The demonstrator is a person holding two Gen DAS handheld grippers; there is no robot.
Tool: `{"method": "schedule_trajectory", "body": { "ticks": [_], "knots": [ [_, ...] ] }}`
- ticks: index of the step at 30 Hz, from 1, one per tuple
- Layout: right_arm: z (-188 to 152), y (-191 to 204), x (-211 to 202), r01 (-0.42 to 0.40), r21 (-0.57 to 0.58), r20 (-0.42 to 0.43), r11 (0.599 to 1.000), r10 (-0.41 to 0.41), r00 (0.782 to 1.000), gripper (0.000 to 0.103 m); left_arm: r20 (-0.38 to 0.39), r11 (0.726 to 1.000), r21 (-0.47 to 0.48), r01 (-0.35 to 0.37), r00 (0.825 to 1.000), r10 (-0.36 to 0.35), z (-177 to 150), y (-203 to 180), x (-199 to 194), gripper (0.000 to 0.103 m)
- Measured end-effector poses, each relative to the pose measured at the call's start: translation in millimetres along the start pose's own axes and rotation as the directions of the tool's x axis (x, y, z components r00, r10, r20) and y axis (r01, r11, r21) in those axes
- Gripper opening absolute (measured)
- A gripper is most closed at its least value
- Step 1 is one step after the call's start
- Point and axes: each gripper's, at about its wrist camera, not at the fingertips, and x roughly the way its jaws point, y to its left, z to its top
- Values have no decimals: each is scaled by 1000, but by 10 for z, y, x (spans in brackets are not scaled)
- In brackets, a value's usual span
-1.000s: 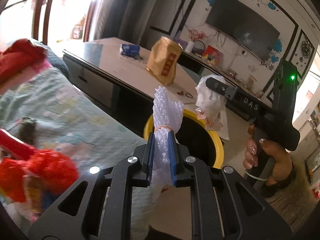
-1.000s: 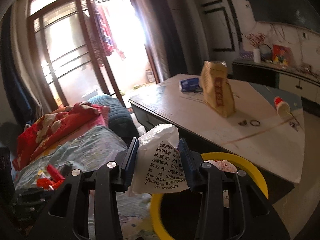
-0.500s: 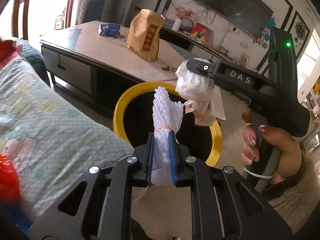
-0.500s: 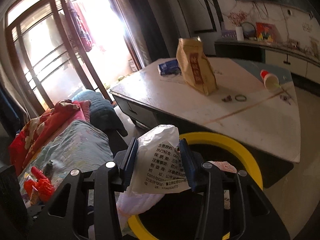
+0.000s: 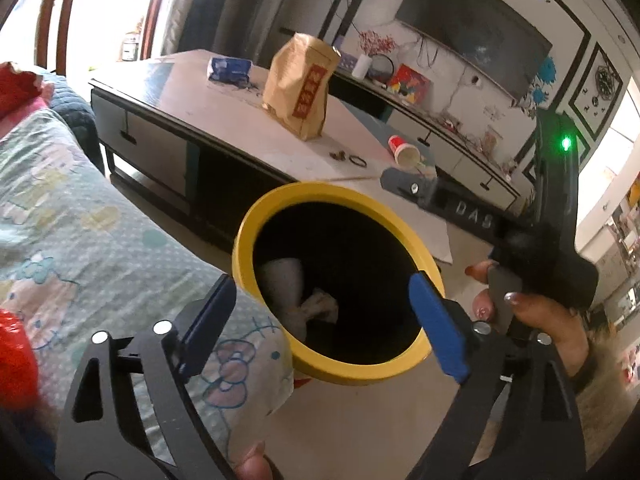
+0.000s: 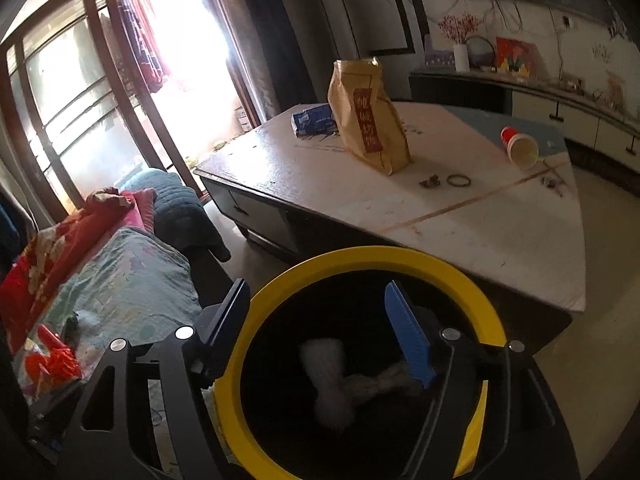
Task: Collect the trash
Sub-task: 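Open the right tool over the bin while the left tool opens too, then move both open tools back to the trash pile on the bed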
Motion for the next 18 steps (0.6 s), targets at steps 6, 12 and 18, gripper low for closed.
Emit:
{"method": "schedule_trajectory", "body": {
  "ticks": [6,12,18],
  "knots": [
    [-1,150,-108,4,-45,30,999,-3,1000,76,55,998,-36,-48,997,50,41,107,-252,92],
    [20,312,-224,-19,-84,49,996,23,999,78,109,992,-79,-95,989,103,78,275,-526,92],
    [48,511,-381,-62,-106,70,992,70,995,81,168,980,-107,-170,968,186,59,411,-894,92]
  ]
}}
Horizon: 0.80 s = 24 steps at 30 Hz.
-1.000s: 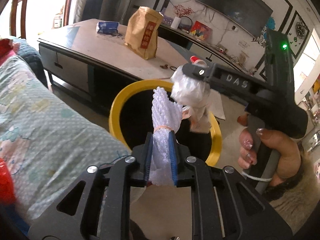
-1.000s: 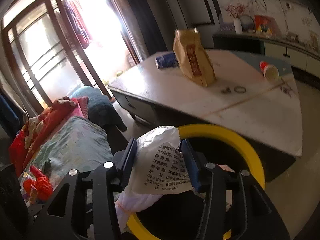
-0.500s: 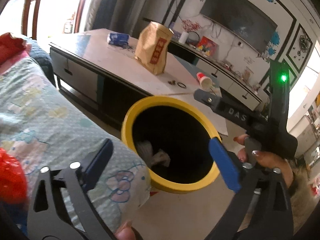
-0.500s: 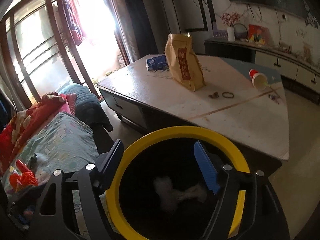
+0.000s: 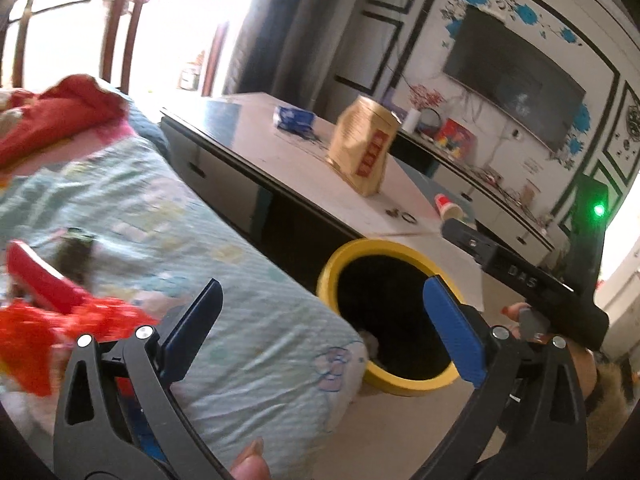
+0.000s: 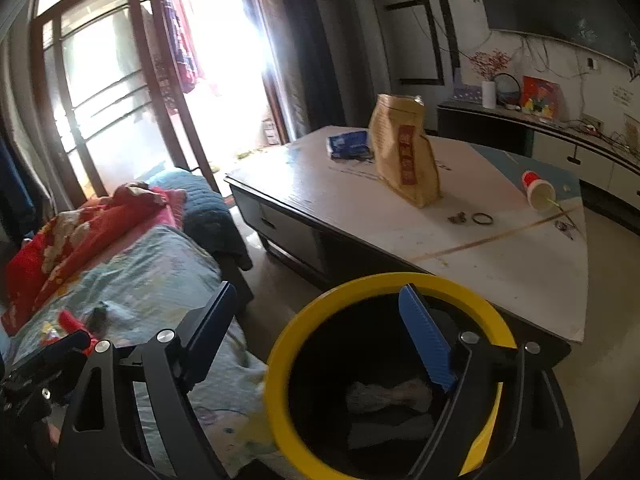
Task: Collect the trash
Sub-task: 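Move both open tools back to the trash pile on the bed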
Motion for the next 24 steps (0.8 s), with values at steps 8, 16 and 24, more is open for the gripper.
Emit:
{"method": "schedule_trajectory", "body": {
  "ticks": [8,16,24],
  "knots": [
    [31,409,-131,-69,-49,17,996,70,997,82,62,997,-43,-68,996,70,37,272,-403,92],
    [16,846,-236,-134,-119,19,984,137,990,83,125,990,-80,-114,984,123,46,457,-712,92],
    [-32,1188,-310,-190,-170,12,967,195,981,84,177,981,-110,-158,968,176,50,616,-985,92]
  ]
}}
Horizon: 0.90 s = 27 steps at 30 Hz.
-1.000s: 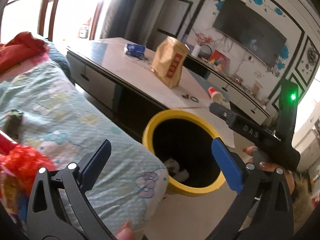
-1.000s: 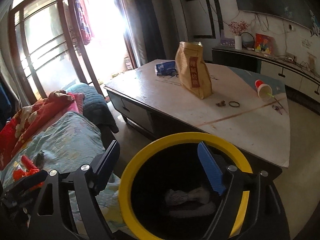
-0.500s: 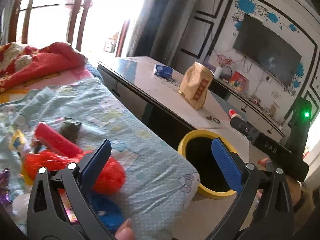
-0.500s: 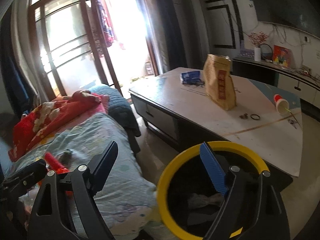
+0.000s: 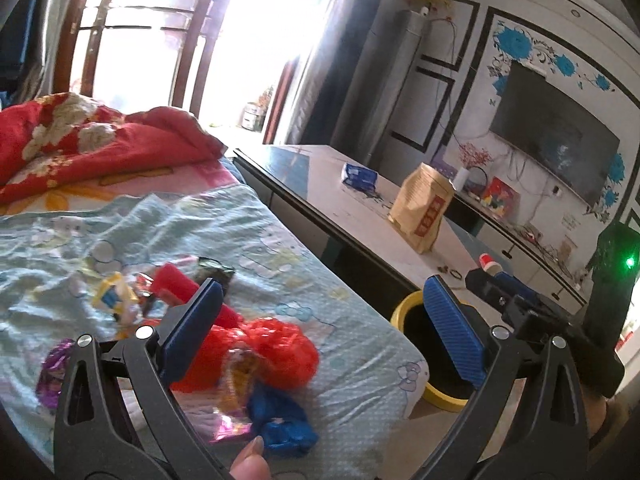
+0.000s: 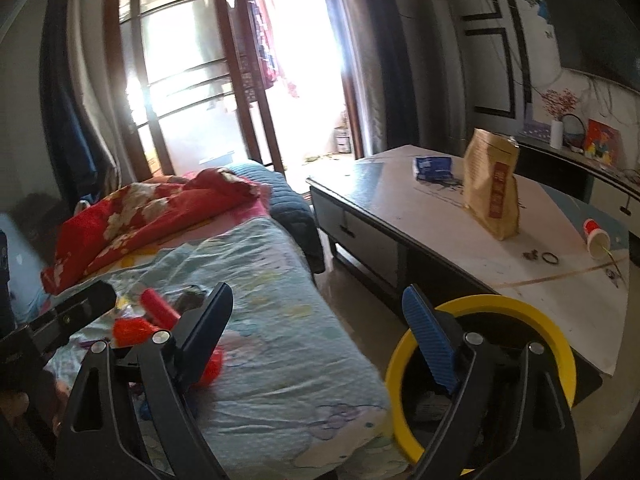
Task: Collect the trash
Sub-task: 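Move both open tools back to the trash pile on the bed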
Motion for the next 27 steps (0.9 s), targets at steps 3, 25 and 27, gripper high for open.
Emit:
{"method": "schedule_trajectory", "body": {
  "ticks": [3,25,27],
  "knots": [
    [-20,138,-1,-21,-23,-4,1000,21,1000,84,13,1000,-8,-16,1000,16,13,72,-54,92],
    [-296,1070,93,-181,-173,-97,968,166,981,85,54,981,-141,-131,989,140,34,837,-391,92],
    [-342,1167,110,-200,-188,-113,961,182,977,85,56,976,-155,-151,985,161,35,926,-425,92]
  ]
}}
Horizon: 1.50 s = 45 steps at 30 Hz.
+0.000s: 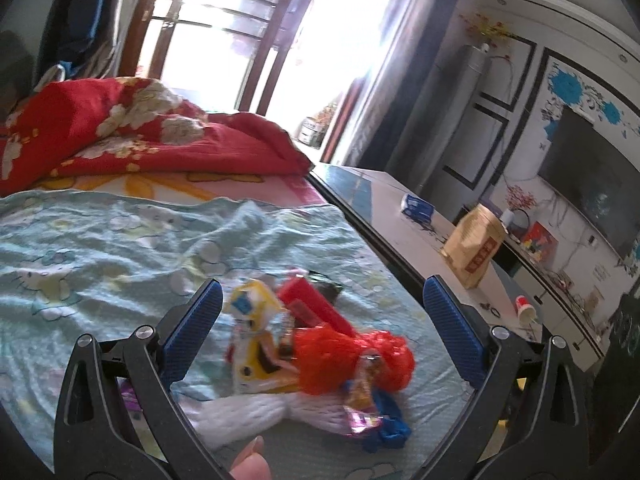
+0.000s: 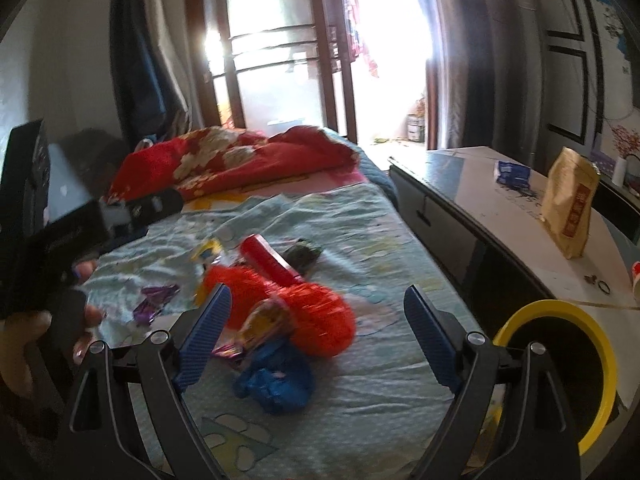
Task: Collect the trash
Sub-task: 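Move both open tools back to the trash pile on the bed, then grasp the yellow snack wrapper with the left tool while the right tool grasps the clear snack bag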
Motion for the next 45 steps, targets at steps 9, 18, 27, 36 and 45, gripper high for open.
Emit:
{"method": "schedule_trajectory", "body": {
  "ticks": [9,18,27,36,45],
  "knots": [
    [-139,372,163,-63,-70,-57,996,59,997,84,-14,996,-68,-56,998,55,17,493,21,92],
    [-286,554,452,-94,-88,-145,992,81,986,66,-111,990,-102,-94,990,83,-94,835,212,78],
    [-385,565,660,-112,-63,-199,992,97,975,40,-232,996,-93,8,972,-30,-303,747,474,45],
    [-377,594,702,-134,-66,-199,989,118,973,28,-283,999,-48,-5,959,-9,-274,654,779,44],
    [-339,552,661,-172,-48,-183,984,161,970,28,-303,997,-77,7,953,-30,-167,680,952,30]
  ]
}}
